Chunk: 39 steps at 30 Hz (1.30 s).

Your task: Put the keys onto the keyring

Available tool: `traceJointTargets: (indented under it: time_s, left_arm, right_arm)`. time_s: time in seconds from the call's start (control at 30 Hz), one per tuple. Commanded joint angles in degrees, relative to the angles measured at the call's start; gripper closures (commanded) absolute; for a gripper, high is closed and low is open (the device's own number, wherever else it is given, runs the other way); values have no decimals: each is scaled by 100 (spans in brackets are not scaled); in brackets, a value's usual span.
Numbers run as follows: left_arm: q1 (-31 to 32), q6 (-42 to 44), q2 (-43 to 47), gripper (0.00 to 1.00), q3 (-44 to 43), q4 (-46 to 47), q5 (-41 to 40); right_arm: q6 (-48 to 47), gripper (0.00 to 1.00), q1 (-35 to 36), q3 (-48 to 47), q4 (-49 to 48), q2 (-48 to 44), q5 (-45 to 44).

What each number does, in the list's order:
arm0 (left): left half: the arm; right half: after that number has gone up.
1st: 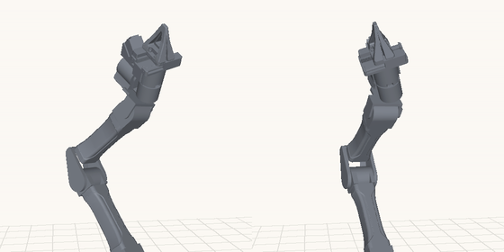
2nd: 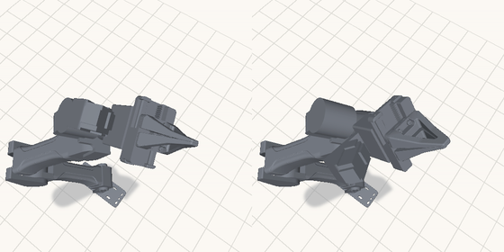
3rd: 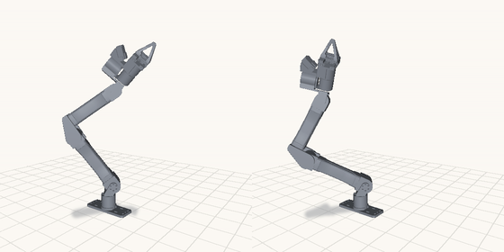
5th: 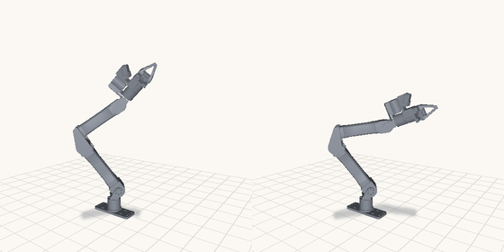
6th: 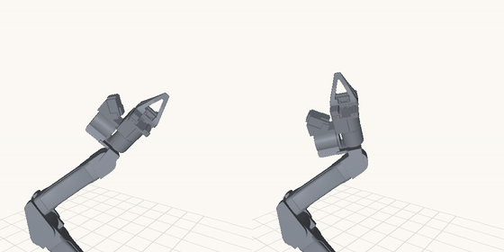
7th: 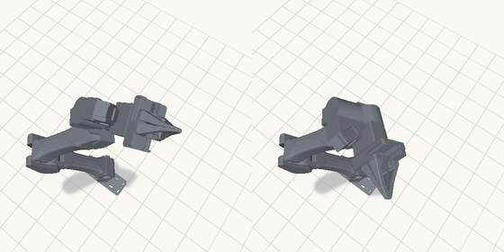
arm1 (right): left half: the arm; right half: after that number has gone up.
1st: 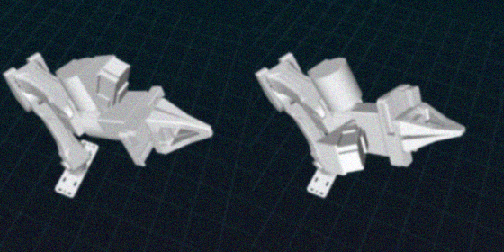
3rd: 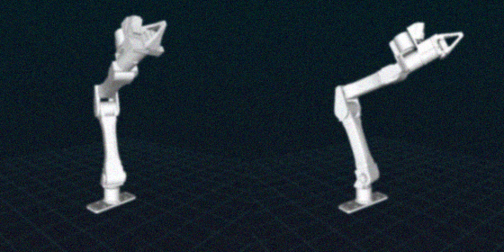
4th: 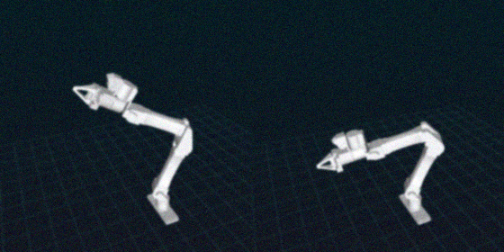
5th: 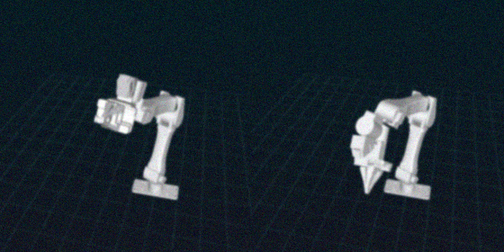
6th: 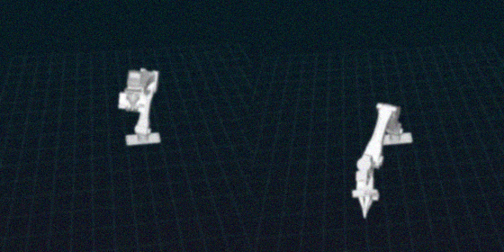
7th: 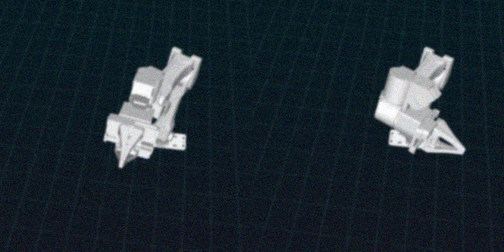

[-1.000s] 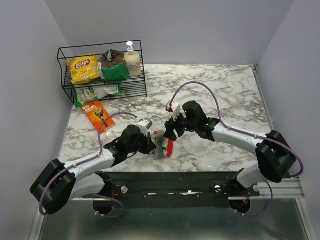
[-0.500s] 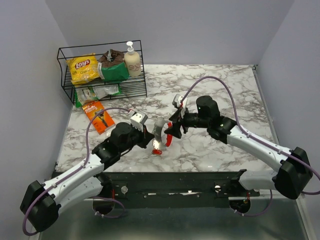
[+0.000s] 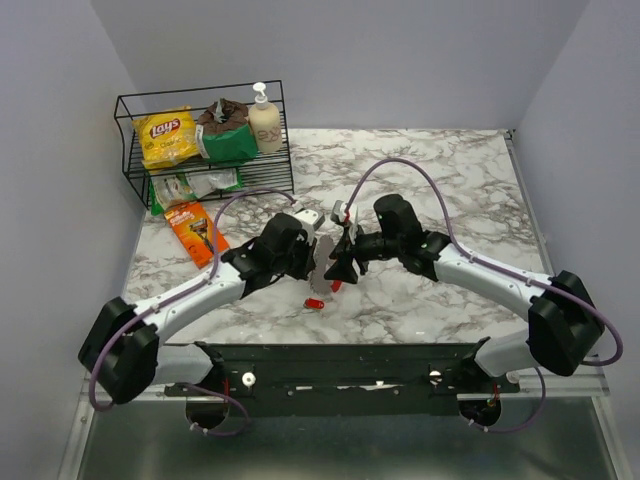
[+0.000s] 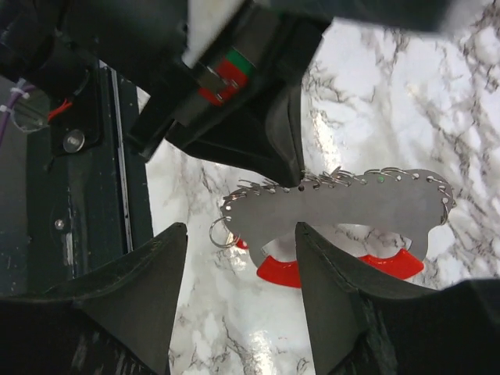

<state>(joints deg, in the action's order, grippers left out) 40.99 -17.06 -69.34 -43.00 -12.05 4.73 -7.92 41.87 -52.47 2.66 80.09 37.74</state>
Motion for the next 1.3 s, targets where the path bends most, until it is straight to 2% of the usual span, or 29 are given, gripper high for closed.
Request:
traceJointTargets:
  time_s: [0.0, 0.17, 0.23, 0.27, 0.3, 0.4, 0.57, 0.77, 1.1, 1.27]
  left_arm:
    - [-3, 186, -824, 100, -340, -35, 177]
    - [-12, 106, -1458, 100, -498, 387, 379]
    - [-12, 106, -1731, 95, -577, 423, 371]
    - [-21, 115, -1793, 91, -595, 467, 371]
    - [-30, 106, -1898, 79, -613, 476, 379]
    - [-48, 36, -1925, 62, -604, 564, 353]
    - [-214, -148, -1671, 47, -279, 932, 432]
    - [-478, -377, -1433, 48, 195, 1485, 1029]
    - [-575, -456, -1652, 65, 380, 1934, 1653]
    - [-584, -447, -1837, 67, 284, 1900, 1584]
  right_arm:
    - [168, 35, -29, -106, -89, 173, -248]
    - [379, 34, -91, 78, -169, 173, -864]
    - [493, 34, -161, 158, -213, 164, -934]
    - [520, 34, -196, 184, -213, 156, -943]
    - [546, 34, -240, 193, -213, 156, -952]
    - [608, 34, -302, 219, -380, 164, -944]
    - [634, 34, -346, 211, -389, 155, -891]
    - [652, 34, -407, 193, -380, 173, -873]
    - [643, 34, -504, 158, -389, 226, -829]
    - [643, 33, -522, 175, -389, 217, -803]
